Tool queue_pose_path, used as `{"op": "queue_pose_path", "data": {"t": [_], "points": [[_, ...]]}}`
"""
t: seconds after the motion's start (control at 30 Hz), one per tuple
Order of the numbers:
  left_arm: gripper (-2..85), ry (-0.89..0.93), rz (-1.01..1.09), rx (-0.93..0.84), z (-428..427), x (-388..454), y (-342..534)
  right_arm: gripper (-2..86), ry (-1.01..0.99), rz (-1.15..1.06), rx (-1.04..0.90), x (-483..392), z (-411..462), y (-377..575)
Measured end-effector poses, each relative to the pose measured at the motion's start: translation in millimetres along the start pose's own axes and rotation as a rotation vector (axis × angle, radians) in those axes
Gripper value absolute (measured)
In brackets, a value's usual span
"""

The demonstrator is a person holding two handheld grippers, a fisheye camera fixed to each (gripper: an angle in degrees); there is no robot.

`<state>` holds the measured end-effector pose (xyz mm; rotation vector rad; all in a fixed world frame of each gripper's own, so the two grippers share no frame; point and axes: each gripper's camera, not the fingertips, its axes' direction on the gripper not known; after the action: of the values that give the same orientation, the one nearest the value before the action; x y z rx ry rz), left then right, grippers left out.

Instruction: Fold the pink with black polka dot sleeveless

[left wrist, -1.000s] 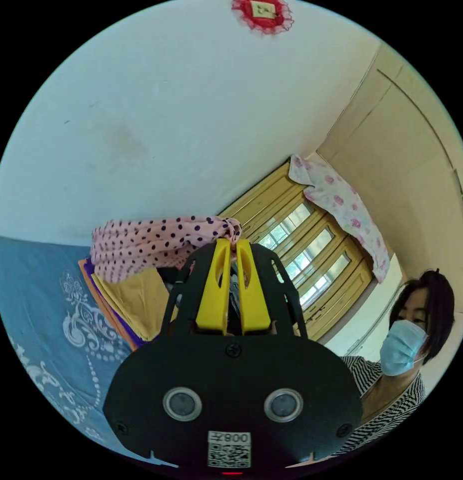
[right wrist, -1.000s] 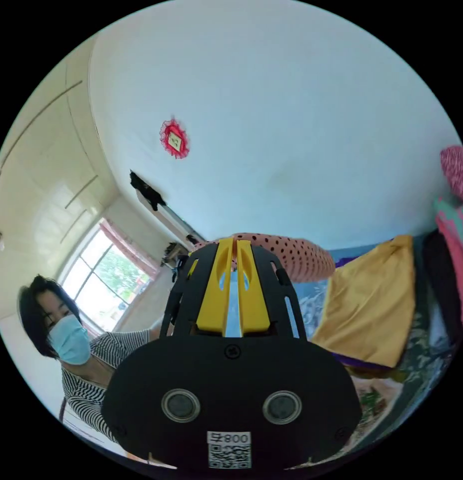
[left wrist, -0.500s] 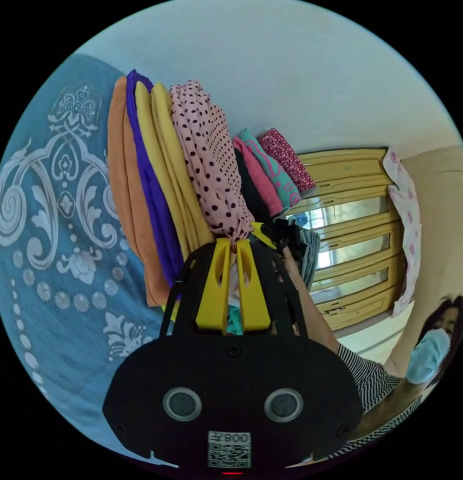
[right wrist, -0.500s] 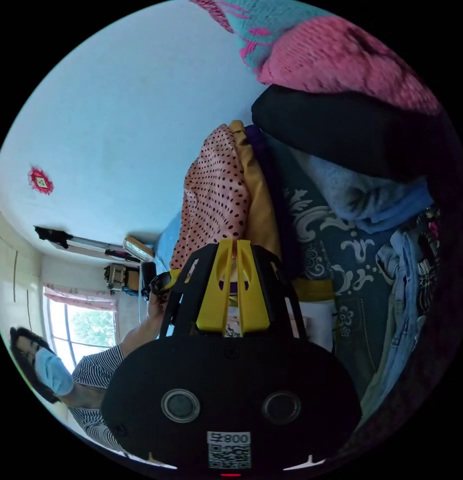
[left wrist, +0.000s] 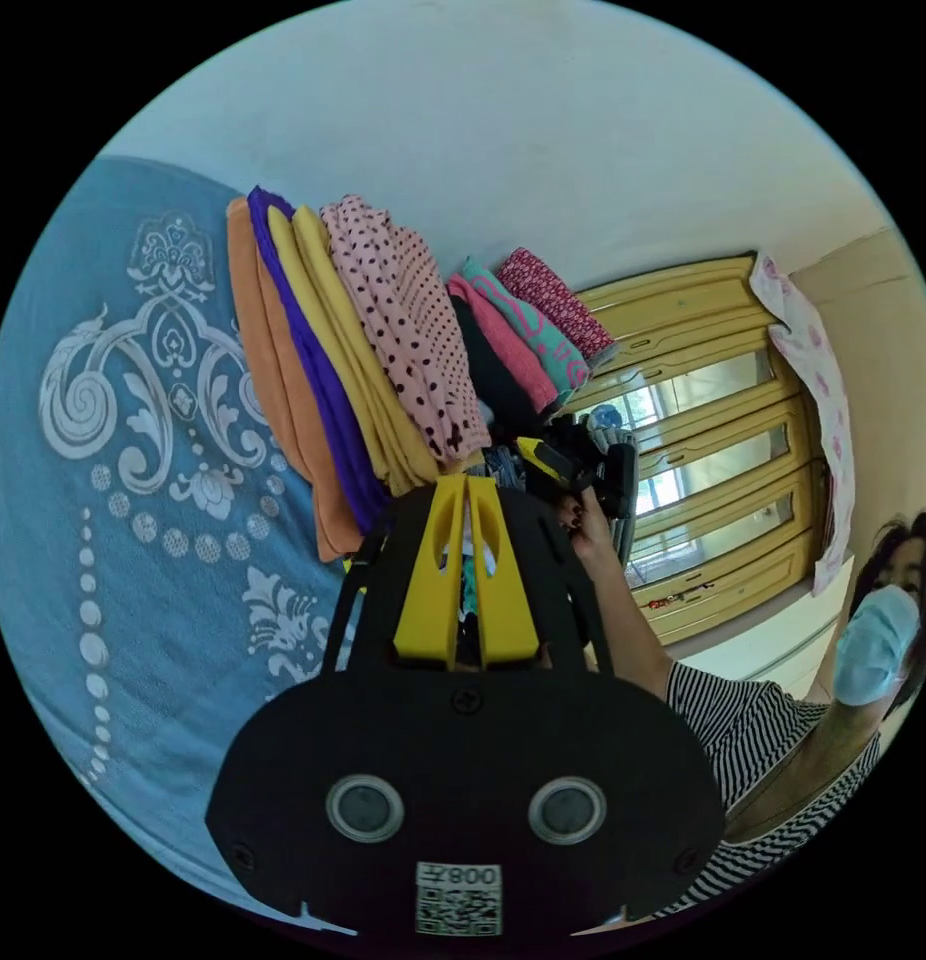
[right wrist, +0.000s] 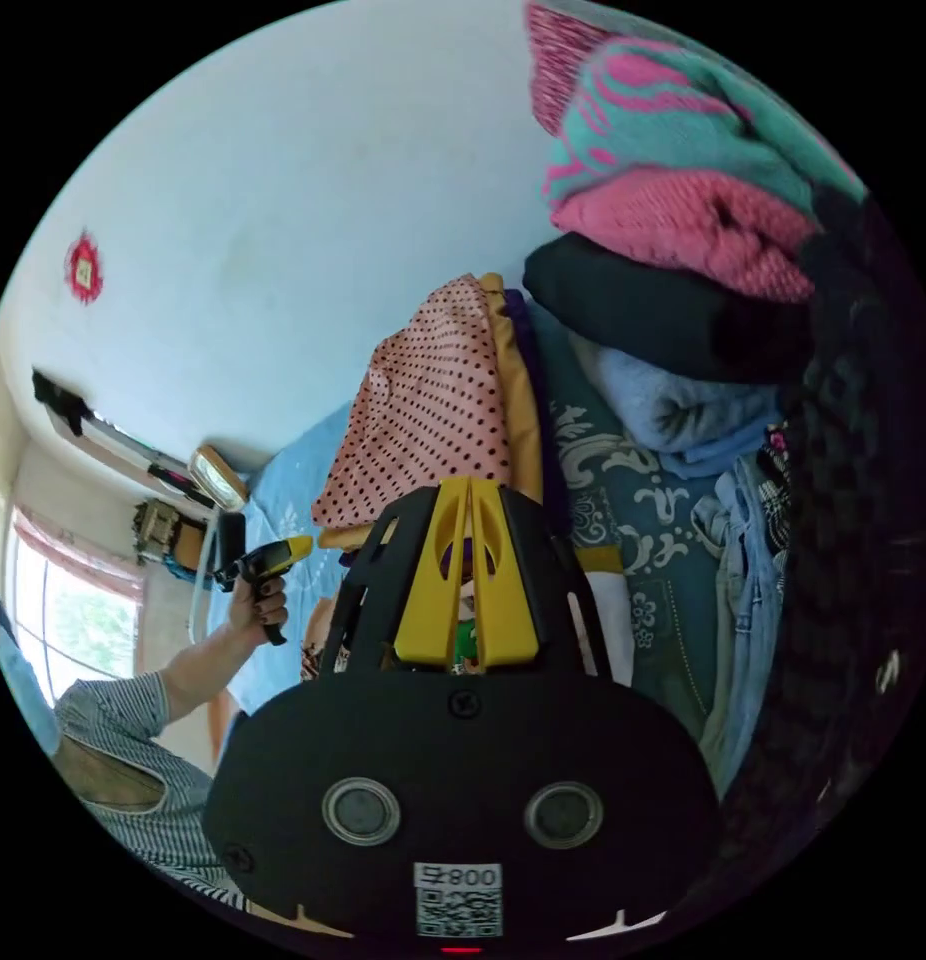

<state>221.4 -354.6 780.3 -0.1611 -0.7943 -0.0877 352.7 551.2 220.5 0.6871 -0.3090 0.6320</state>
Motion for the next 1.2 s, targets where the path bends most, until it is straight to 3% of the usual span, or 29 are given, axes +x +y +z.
{"op": "queue_pose_path", "data": {"t": [0.13, 0.33, 0.43, 0.6, 0.8, 1.03, 1.2], "points": [[0.2, -0.018, 0.075, 0.036, 8, 32, -9, 0.1, 0.185, -0.166, -0.035, -62, 8, -12], [0.2, -0.231, 0.051, -0.075, 47, 46, -16, 0.0, 0.324, -0.124, -0.291, -72, 61, -33], [0.2, -0.134, 0.01, -0.02, 45, 51, -2, 0.0, 0.322, -0.124, -0.246, -87, 38, -33], [0.2, -0.106, 0.13, -0.037, 26, 85, 44, 0.0, 0.262, -0.203, -0.073, -130, -42, -5], [0.1, -0.425, 0.269, -0.25, -2, 130, 160, 0.0, 0.223, -0.324, 0.064, -210, -139, 109], [0.2, -0.793, 0.197, -0.532, 20, 141, 309, 0.4, 0.439, -0.225, 0.062, -271, -175, 218], [0.2, -0.873, 0.232, -0.467, 31, 152, 352, 1.8, 0.35, -0.184, 0.079, -298, -204, 213]]}}
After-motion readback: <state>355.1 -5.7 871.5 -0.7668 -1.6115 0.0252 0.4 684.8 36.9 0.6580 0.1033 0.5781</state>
